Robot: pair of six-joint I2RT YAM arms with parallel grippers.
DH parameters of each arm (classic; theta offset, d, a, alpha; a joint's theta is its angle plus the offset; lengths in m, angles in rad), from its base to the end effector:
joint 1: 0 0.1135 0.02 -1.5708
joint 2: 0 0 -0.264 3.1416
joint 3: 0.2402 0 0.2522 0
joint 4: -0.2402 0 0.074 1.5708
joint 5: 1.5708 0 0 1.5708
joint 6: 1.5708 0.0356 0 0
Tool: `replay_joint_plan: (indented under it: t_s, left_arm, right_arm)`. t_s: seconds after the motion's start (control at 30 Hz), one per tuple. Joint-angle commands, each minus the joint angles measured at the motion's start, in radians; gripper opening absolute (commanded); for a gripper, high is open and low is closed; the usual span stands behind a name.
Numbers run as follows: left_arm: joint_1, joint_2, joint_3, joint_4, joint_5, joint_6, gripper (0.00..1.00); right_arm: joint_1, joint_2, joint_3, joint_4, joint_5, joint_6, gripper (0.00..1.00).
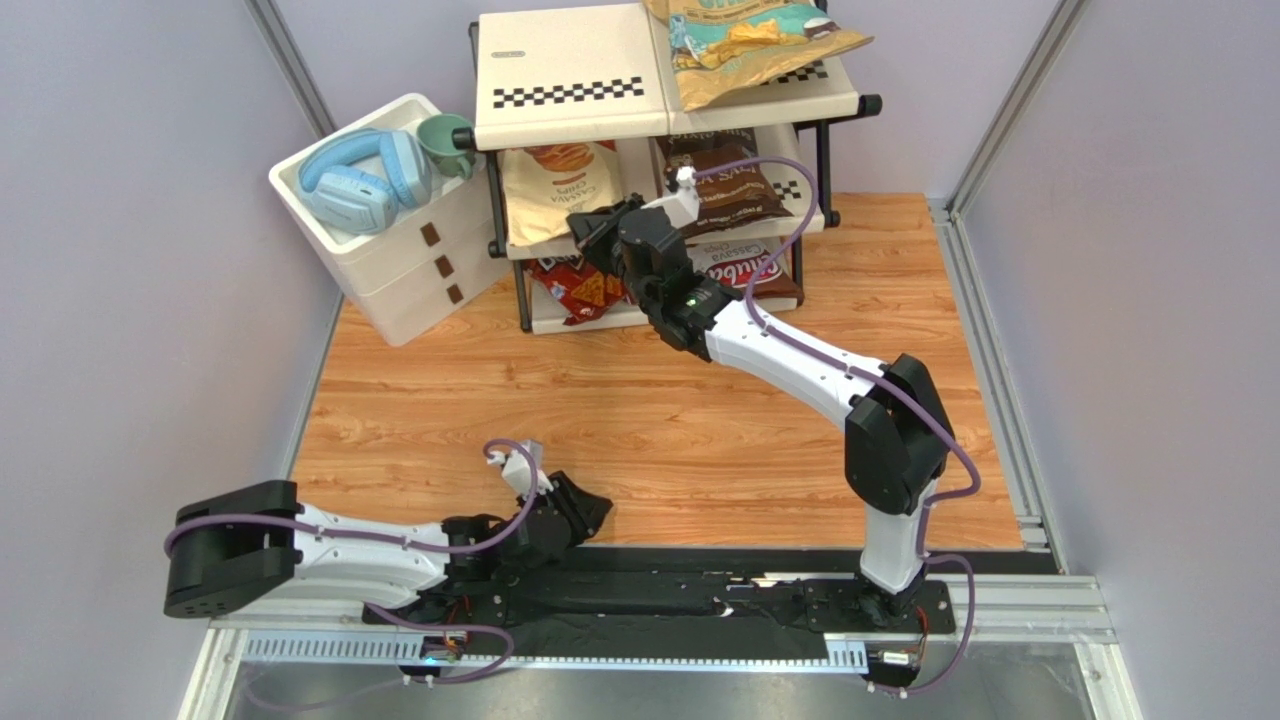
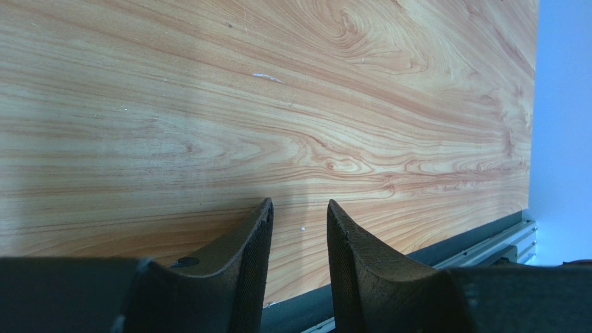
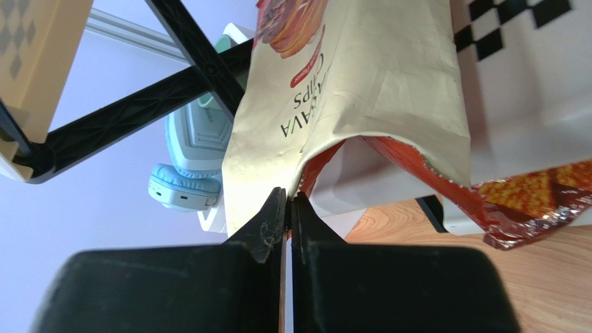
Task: Place and organize the chips bags onto the shelf
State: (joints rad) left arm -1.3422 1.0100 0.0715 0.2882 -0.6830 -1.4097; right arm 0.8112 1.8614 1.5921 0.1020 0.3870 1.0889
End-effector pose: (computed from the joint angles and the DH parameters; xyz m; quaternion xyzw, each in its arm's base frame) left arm 0.0567 -0.1445 0.1134 -0.1771 0.8387 -0.3525 0.3754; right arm 0.3218 0.3194 0.3413 0.2267 0.7251 0.4299 0.4879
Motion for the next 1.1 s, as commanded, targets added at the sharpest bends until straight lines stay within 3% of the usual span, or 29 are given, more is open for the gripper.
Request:
replay_joint_plan:
  t_s: [0.0, 0.1, 0.27, 0.3, 0.33, 0.43, 0.53, 0.87, 1.07]
  left_arm:
    - [-0.006, -0.022, -0.03, -0.084, -0.012, -0.003, 0.41]
    - [-0.005, -0.047, -0.036, -0.104, -0.015, -0.008, 0.41]
    - [-0.005, -0.091, -0.047, -0.135, -0.02, -0.014, 0.41]
    - [-0.005, -0.097, -0.045, -0.139, -0.021, -0.002, 0.41]
    - [-0.005, -0.112, -0.042, -0.147, -0.024, 0.008, 0.41]
    - [-0.005, -0.136, -0.024, -0.182, -0.033, 0.037, 0.42]
    - [-0.005, -0.146, -0.009, -0.214, -0.05, 0.043, 0.43]
    - [-0.003, -0.172, 0.123, -0.409, -0.102, 0.133, 0.5]
    - [0.029, -0.163, 0.249, -0.547, -0.084, 0.181, 0.55]
  right_arm:
    - [0.006, 0.051, 0.121, -0.002, -0.014, -0.024, 0.0]
    - [0.006, 0.096, 0.167, -0.036, -0.037, -0.026, 0.0]
    - [0.008, 0.107, 0.174, -0.058, -0.069, -0.029, 0.08]
    - [0.006, 0.099, 0.154, -0.056, -0.071, -0.03, 0.13]
    - [0.006, 0.088, 0.14, -0.053, -0.071, -0.03, 0.25]
    - [0.005, 0.038, 0.072, -0.039, -0.085, -0.041, 0.45]
    - [0.005, -0.027, -0.009, -0.041, -0.088, -0.069, 0.54]
    - [0.006, -0.304, -0.276, -0.097, -0.163, -0.188, 0.62]
    - [0.006, -0.467, -0.337, -0.188, -0.223, -0.315, 0.65]
